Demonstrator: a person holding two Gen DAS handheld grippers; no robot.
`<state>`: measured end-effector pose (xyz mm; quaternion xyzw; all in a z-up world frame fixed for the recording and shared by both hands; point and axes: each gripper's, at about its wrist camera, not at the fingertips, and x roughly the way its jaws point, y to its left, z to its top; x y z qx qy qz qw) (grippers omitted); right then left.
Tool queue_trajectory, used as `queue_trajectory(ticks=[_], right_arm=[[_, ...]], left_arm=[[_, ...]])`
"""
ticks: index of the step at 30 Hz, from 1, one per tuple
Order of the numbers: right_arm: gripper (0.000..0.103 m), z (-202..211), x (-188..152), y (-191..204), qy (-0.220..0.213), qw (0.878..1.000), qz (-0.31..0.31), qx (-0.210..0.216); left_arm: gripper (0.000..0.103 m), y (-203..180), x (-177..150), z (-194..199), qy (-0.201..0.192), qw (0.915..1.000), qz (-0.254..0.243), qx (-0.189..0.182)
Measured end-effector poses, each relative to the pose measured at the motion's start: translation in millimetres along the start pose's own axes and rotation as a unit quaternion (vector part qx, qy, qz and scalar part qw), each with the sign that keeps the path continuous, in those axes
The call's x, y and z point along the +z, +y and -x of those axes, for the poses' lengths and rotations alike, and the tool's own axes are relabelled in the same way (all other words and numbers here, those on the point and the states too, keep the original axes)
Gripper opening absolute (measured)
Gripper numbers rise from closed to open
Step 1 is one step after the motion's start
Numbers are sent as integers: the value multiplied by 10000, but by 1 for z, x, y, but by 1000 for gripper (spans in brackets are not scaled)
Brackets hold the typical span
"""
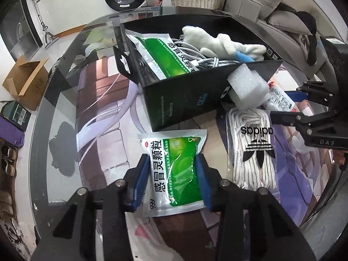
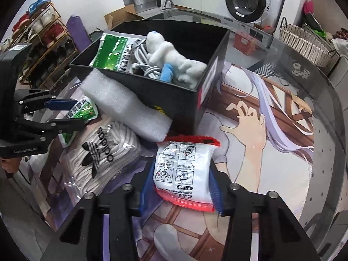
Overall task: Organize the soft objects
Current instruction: 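Close the right tool on the snack bag while the left tool grips the green sachet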
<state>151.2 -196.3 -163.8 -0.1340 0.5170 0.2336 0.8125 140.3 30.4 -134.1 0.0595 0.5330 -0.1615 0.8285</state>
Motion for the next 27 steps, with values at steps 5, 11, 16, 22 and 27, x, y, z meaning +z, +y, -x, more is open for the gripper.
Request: queue_trajectory(ticks=[5, 11, 16, 22, 27], right_arm=[[44, 2, -2, 9, 10, 9999, 100, 5], [44, 2, -3, 14, 11, 9999, 117, 26], [44, 6, 0, 10, -72, 9999, 150, 15], [44, 24, 3, 18, -340, 9992, 194, 32], [44, 33, 4, 24, -415, 9988, 264, 71]], left_arm=[[61, -4, -1, 0, -2, 9997, -85, 230], [74, -2, -3, -5, 134, 9990, 13, 433], [40, -2, -3, -1, 63, 9998, -80, 196], [32, -6, -2, 5, -8, 9999, -75, 107], [32, -10, -1, 16, -198, 9997, -120, 105]])
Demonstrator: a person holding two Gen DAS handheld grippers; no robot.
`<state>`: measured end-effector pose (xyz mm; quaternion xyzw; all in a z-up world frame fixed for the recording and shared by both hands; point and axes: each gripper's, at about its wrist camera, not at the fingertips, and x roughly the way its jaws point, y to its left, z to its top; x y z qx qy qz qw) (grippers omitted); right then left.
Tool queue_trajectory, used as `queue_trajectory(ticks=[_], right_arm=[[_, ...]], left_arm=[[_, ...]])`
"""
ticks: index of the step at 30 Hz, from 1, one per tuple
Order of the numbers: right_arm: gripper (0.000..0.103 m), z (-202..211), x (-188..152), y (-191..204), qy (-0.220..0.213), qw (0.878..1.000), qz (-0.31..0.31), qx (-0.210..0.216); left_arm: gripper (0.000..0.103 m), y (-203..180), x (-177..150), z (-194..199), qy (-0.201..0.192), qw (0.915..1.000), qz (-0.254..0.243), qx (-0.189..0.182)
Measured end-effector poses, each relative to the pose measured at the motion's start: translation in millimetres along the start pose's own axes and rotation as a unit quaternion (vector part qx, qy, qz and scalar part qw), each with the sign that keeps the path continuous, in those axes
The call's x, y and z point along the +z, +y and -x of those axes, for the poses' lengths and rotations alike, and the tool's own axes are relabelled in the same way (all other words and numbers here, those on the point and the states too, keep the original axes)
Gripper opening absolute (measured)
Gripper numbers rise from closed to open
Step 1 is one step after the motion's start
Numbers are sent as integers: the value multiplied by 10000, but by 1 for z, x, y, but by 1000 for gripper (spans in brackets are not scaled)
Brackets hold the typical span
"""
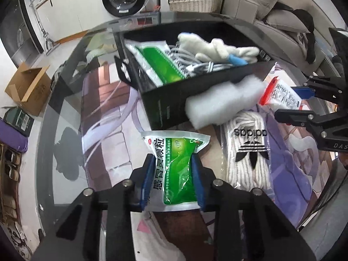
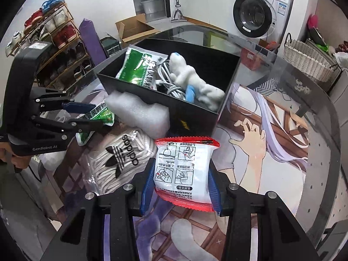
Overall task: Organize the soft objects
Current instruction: 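Close the right tool on the snack bag while the left tool grips the green sachet, then lift and carry the snack bag and green sachet over the box with both tools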
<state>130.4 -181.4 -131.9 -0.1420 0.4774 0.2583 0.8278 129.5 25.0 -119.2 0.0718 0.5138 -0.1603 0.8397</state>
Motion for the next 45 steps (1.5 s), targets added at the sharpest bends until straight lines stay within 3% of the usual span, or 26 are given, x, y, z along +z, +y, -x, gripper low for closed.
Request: queue_trajectory(ticks=[9, 19, 23, 27, 30, 36, 38, 41, 45], right_arm=[[44, 21, -1, -2, -291, 9996, -36, 47], [44, 72, 9, 17, -1423, 9896, 212, 43], [44, 91, 10, 22, -1893, 9816, 216, 121], [44, 115, 7, 31, -2569, 9660, 274, 104], [44, 138, 1, 38, -3117, 9496, 337, 44], [44, 175, -15, 48, -4139, 9096, 291, -221], [44, 180, -19, 50, -4291, 9024, 300, -241], [44, 182, -23, 53, -4286, 9023, 325, -321], [44, 183, -26, 52, -4266, 9037, 239, -278]], left_arm=[[32, -4, 3, 43, -817, 9965, -198, -6], [32, -2, 6, 83, -1806, 9834, -198, -43], [32, -10, 6, 102, -2291, 9731, -226, 20], [32, -14, 2, 128, -2909, 9564, -222, 115], [32, -15, -5, 147, -3403, 9394, -262, 312], [32, -16, -19, 179, -4229, 9045, -409, 370], [32, -13, -22, 185, -4344, 8990, -390, 395], [32, -8, -25, 189, -4470, 8925, -299, 527], [32, -3, -25, 188, -4470, 8929, -229, 482]])
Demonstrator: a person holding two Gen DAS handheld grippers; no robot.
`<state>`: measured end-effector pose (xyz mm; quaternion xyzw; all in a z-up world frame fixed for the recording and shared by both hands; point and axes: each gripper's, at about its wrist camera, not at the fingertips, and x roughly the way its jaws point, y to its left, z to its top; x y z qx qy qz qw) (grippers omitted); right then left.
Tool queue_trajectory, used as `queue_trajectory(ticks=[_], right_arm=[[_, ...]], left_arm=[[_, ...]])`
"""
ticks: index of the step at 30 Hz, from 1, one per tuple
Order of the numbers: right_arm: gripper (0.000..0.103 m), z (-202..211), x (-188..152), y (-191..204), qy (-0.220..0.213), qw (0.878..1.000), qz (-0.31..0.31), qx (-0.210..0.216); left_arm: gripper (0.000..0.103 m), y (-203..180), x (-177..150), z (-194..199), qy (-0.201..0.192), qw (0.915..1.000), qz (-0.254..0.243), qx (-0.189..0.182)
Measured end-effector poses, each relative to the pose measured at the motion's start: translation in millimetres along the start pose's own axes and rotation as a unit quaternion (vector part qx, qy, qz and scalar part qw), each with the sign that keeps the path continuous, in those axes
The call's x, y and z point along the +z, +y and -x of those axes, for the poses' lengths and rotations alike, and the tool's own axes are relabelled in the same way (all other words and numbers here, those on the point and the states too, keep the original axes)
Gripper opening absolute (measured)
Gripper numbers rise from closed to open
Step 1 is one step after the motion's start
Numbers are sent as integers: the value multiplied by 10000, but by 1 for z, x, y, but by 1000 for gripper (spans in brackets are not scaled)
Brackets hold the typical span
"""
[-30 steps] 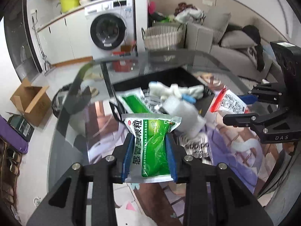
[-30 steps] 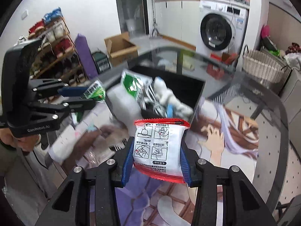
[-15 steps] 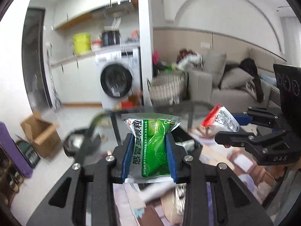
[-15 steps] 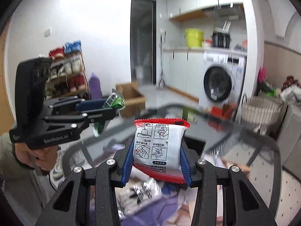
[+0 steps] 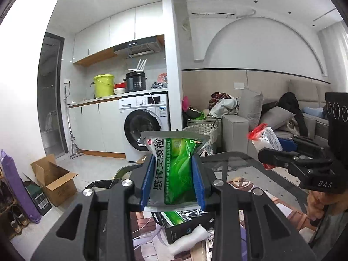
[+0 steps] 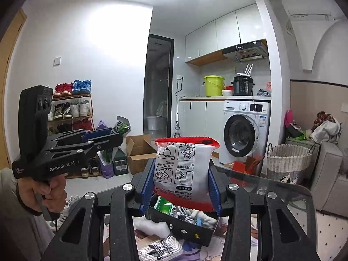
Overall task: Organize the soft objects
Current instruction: 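Lift and carry the snack bag and green sachet over the box with both tools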
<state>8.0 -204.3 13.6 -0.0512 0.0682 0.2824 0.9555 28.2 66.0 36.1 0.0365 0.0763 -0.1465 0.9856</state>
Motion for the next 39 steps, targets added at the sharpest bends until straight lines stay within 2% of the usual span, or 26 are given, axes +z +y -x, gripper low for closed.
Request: queue_trajectory(ticks=[9, 22, 30, 39], right_arm=[[44, -4, 0, -6, -47, 10000, -33, -5], [44, -17, 10, -5, -149, 9999, -29, 0], [44, -52, 28, -16, -235, 9996, -1, -125], [44, -112, 37, -40, 82, 9995, -218, -231]], left_arm=[[32, -13, -2, 2, -128, 9999, -57, 70], [33, -14, 1, -14, -49, 9999, 108, -32], [33, -10, 8, -43, -26, 9996, 269, 121], [33, -2, 14, -85, 61, 9980, 492, 381]])
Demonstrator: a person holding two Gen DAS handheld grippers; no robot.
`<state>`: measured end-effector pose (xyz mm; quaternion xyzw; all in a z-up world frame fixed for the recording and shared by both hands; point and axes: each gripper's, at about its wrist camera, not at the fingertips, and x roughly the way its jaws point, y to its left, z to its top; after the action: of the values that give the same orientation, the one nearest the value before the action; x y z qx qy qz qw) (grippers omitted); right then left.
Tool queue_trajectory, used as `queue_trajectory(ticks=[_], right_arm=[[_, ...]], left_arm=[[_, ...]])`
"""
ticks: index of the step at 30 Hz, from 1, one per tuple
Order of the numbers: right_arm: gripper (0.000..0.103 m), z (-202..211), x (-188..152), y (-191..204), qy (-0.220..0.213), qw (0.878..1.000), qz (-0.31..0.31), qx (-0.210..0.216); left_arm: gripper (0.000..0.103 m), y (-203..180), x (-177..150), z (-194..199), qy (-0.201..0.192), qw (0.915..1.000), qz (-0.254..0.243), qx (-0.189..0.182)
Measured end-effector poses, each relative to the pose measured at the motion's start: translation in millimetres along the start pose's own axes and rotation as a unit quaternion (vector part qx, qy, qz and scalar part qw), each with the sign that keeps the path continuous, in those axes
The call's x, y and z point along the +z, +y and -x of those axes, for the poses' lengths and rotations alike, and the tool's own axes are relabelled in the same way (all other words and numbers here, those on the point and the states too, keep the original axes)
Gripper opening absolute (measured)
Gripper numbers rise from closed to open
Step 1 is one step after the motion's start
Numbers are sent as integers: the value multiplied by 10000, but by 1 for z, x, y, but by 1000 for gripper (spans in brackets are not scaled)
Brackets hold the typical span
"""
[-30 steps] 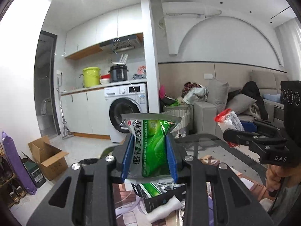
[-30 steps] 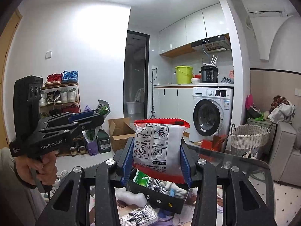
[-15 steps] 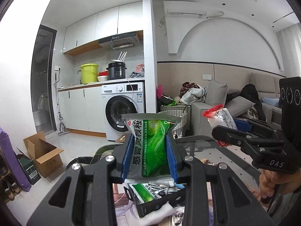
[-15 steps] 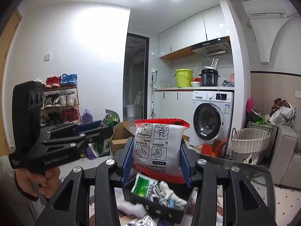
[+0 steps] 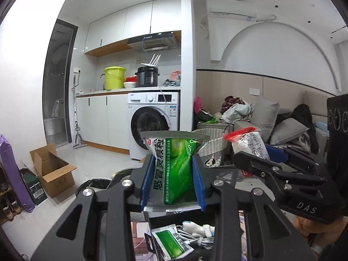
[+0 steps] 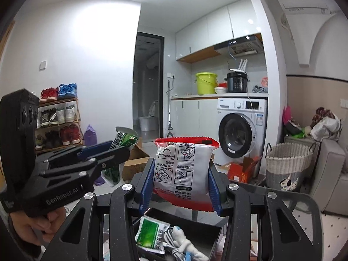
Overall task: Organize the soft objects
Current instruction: 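Lift and carry the snack bag and green sachet over the box with both tools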
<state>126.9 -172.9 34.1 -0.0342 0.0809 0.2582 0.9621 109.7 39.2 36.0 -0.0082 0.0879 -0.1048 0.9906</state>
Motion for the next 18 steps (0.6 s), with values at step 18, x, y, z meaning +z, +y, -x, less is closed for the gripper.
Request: queue_trajectory(ticks=[18], right_arm=[[44, -23, -15, -12, 371, 9993, -6, -66]], left_arm=[[33, 1, -7, -40, 547, 9983, 176, 81]])
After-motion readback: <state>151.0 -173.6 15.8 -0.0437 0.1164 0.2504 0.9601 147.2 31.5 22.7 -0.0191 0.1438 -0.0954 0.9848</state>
